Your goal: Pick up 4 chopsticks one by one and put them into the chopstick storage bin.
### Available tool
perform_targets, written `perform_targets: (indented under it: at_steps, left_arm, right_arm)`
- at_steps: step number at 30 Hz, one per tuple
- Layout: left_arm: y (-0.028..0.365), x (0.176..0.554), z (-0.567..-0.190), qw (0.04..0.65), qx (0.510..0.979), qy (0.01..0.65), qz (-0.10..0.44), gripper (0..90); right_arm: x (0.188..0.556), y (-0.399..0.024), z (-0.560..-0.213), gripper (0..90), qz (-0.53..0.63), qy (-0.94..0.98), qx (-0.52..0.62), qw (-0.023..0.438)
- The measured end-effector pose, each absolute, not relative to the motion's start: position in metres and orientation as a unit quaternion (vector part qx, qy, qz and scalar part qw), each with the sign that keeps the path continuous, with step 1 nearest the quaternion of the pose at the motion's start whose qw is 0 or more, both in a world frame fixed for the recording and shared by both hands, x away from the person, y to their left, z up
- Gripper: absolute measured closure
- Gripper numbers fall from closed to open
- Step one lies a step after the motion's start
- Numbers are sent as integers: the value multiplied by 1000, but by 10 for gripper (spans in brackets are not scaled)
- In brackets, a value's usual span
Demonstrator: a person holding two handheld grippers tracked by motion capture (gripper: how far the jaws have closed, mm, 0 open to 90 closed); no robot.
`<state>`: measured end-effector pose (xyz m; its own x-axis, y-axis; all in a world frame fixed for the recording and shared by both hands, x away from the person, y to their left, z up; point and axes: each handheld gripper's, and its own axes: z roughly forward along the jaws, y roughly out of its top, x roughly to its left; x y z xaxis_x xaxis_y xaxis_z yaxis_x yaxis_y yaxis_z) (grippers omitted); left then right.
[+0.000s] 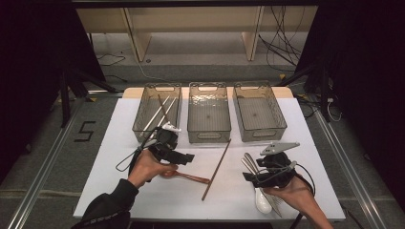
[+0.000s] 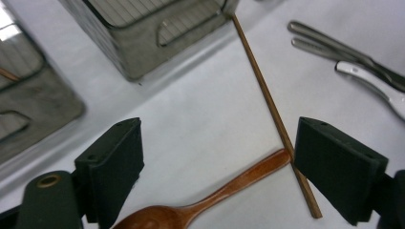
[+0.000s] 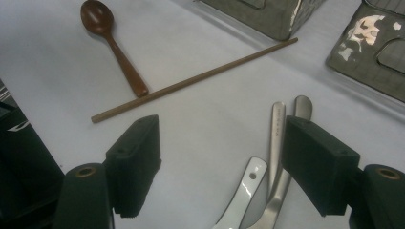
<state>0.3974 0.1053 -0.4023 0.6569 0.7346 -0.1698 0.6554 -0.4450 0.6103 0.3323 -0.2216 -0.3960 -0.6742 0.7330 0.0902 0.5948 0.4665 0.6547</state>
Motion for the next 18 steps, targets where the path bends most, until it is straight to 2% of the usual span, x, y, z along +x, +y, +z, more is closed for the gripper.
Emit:
perform_targets:
  at_steps: [18]
  left_arm:
    - [73, 389, -423, 294, 876, 380, 44, 157]
  right_arm:
    - [334, -224, -397, 305, 334, 848, 399, 106]
